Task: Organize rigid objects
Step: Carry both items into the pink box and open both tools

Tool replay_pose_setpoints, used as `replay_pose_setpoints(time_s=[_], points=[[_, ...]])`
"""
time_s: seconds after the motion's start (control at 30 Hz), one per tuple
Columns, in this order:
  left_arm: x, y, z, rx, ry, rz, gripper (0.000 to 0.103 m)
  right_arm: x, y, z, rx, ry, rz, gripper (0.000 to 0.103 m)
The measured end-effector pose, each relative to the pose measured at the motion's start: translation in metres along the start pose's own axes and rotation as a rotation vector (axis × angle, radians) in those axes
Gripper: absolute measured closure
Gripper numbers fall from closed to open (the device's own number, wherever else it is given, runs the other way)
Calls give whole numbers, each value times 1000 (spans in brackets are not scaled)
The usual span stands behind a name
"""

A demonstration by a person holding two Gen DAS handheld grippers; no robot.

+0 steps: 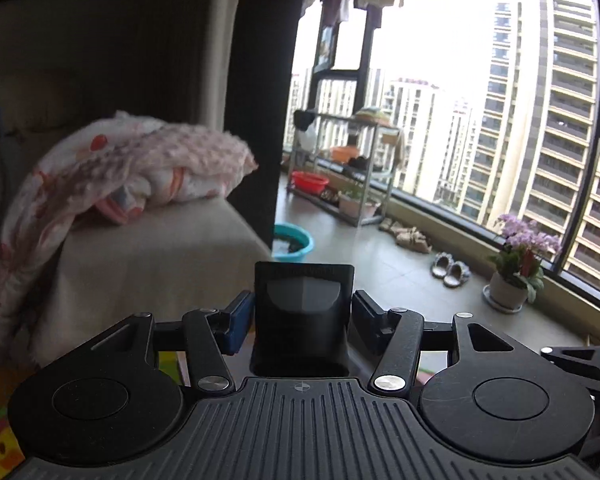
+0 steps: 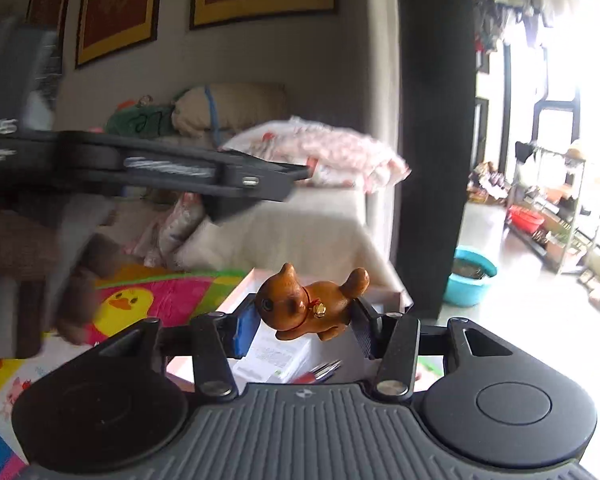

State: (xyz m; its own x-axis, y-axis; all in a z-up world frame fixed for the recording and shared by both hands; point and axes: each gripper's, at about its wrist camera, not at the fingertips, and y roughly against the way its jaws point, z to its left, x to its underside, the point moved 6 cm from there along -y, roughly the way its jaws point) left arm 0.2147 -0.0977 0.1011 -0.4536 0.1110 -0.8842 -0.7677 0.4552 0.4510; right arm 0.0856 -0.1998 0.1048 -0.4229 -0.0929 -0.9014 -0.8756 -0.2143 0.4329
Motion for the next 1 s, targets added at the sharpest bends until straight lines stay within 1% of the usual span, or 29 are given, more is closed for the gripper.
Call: replay_pose_setpoints(time_s=[0.03,0.07,0.1,0.17,0.2,0.3,0.37,0.47,0.6,0.7,0.77,0.87,0.93,1.0], points=[[10,-11,4,-6,8,32,47,7,-11,2,3,-3,42,51],[21,-17,8,12,11,53,47,14,-19,2,9,-10,72,51],[29,-17,11,33,15,47,45,21,-21,4,5,-10,87,49],[36,-5,19,45,32,-7,45,36,-18,6,5,21,95,46],[37,5,27,47,62,-36,45,43,-13,5,16,42,90,43],[44,43,51,20,145,-107,45,63,-1,-1,53,67,93,41],[57,65,63,-13,162,-120,45,75,7,-8,66,44,100,41],[84,87,71,-56,179,-77,46,88,16,-15,67,-1,128,41],[128,112,66,-74,192,4,46,97,17,-16,68,-38,142,41],[153,133,57,-78,169,38,46,106,21,-16,57,-89,153,41],[162,144,53,-103,132,47,46,111,24,-12,46,-106,160,41],[165,161,57,-185,92,22,45,121,32,-7,45,-122,154,41],[162,168,72,-256,111,-3,45,126,34,-3,40,-122,154,41],[159,173,95,-336,171,-20,46,131,35,-2,40,-120,155,41]])
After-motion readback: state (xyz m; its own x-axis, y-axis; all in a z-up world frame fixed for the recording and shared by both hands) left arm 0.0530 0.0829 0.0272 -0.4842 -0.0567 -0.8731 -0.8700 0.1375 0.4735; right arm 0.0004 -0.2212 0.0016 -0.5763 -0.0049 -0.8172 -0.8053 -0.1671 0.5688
